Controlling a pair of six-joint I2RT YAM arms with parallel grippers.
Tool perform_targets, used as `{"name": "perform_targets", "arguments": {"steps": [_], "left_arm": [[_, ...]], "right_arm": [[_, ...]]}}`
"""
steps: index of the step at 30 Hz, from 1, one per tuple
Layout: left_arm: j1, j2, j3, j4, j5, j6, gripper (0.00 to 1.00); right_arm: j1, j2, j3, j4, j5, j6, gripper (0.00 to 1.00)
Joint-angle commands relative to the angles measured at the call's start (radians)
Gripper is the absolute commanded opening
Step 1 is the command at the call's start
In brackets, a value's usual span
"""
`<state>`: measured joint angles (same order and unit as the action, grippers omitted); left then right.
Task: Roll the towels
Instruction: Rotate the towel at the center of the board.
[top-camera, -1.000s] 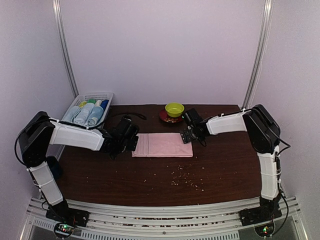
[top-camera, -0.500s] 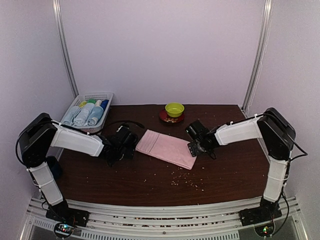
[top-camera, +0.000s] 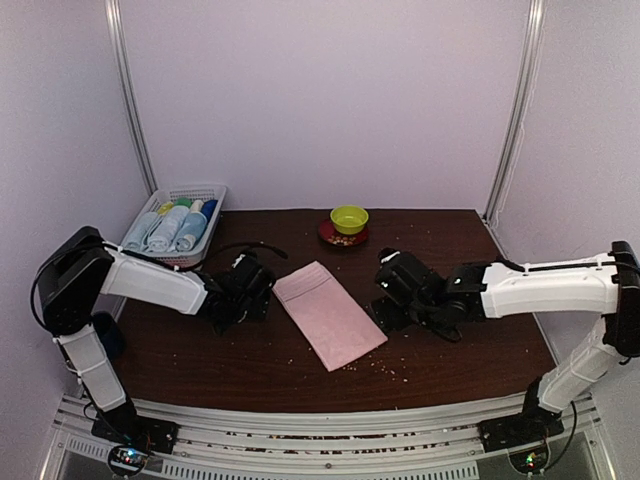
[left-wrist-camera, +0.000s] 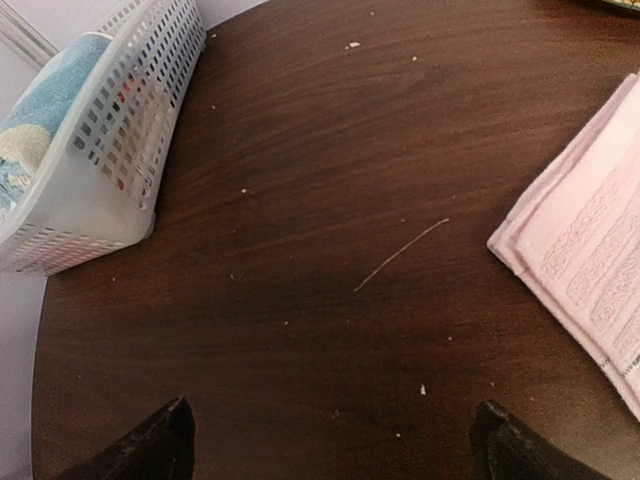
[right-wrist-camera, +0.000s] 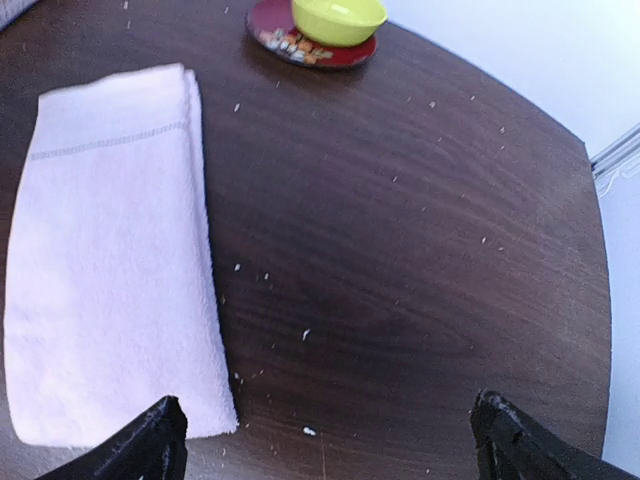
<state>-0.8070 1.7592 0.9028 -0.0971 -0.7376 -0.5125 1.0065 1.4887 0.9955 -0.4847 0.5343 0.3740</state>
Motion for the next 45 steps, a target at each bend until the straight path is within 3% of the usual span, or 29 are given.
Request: {"name": "perform_targets", "arguments": {"steps": [1,17,22,26,29,35,41,45], "left_arm": [[-0.006,0.098,0.084,-0.061,-0.041,-0.017,0.98],[0.022,0.306,0.3,-0.01,0.189,0.055,0.98],[0.045,0.433,0.479,-0.027,0.256,0.108,0.98],[0.059,0.554,0.706,-0.063,0.296,0.161,0.98],[0.079,0.553,0.779,-0.082,0.292,0.17,0.98],[0.103,0.274,0.512,0.057,0.265,0.287,0.98],[0.051,-0.049,0.13,0.29,0.394,0.472,0.98],[-0.018,-0.185,-0.108,0.468,0.512,0.628,0.98]], "right_arm": [[-0.046,-0.087,-0.081,0.117,0.027,-0.007,1.0],[-0.164,-0.16,-0.159,0.297,-0.062,-0.029,1.0],[-0.211,-0.203,-0.214,0.383,-0.162,-0.029,1.0],[-0.223,-0.187,-0.229,0.42,-0.203,-0.057,1.0],[-0.224,-0.173,-0.239,0.464,-0.268,-0.13,1.0],[-0.212,-0.165,-0.239,0.499,-0.424,-0.248,1.0],[-0.083,-0.187,-0.295,0.524,-0.428,-0.504,1.0],[0.021,-0.184,-0.385,0.571,-0.378,-0.685,1.0]]}}
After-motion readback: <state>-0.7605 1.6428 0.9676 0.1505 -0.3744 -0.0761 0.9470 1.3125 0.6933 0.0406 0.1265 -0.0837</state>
